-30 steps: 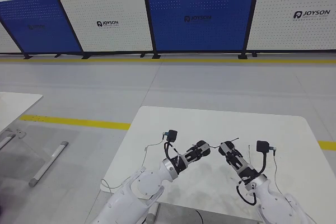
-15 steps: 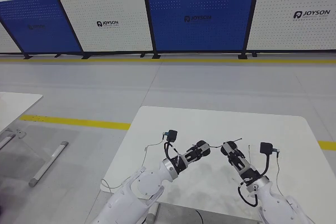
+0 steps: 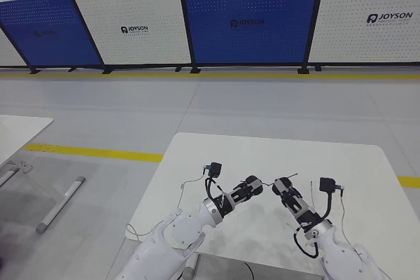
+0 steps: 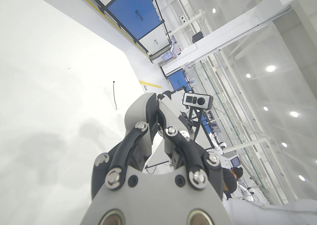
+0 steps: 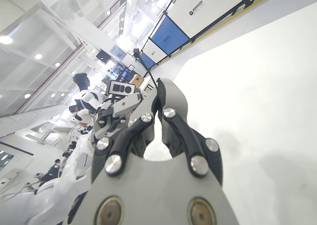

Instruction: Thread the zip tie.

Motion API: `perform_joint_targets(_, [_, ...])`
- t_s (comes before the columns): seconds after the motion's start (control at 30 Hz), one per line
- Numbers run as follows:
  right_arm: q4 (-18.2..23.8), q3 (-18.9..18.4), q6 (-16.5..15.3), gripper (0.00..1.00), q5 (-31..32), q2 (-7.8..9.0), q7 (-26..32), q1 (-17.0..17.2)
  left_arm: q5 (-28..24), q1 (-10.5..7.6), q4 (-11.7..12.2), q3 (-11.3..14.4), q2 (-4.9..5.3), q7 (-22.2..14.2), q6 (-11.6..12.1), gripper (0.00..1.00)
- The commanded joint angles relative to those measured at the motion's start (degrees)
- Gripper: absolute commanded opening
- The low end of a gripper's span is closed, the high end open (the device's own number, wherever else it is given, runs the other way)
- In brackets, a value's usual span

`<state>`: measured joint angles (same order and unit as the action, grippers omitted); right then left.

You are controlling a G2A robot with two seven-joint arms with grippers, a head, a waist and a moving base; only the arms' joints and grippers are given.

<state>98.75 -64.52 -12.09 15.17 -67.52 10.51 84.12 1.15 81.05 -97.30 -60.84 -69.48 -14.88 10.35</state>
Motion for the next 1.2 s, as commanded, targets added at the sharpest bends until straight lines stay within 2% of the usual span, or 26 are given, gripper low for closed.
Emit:
perform_joint_targets(0.0, [-0.2, 0.2, 0.1, 0.00, -0.4, -0.11, 0.1, -0.1, 0.0, 0.00, 0.0, 0.0, 0.00, 0.0, 0.0, 0.00])
perform_joint_targets(0.33, [-2.2, 1.2, -0.4, 0.00, -4.5, -0.90, -0.3, -0.9, 0.0, 0.00, 0.0, 0.0, 0.00, 0.0, 0.0, 0.00])
perform_joint_targets(0.47, [-3.0, 2.2, 0.6, 0.00, -1.4, -1.31, -3.7, -1.1, 0.0, 0.00, 0.0, 0.0, 0.00, 0.0, 0.0, 0.00])
perform_joint_targets(0.63, [-4.2, 3.4, 0.2, 0.00, -3.4, -1.73, -1.4, -1.9, 0.0, 0.00, 0.0, 0.0, 0.00, 0.0, 0.0, 0.00])
perform_joint_targets(0.93, [-4.1, 2.3, -2.2, 0.00, -5.8, -1.86, 0.0, -1.5, 0.0, 0.00, 0.0, 0.0, 0.00, 0.0, 0.0, 0.00])
perform_joint_targets(1.17, [-3.1, 0.0, -2.6, 0.00, -5.3, -1.74, -2.2, -0.2, 0.0, 0.00, 0.0, 0.0, 0.00, 0.0, 0.0, 0.00])
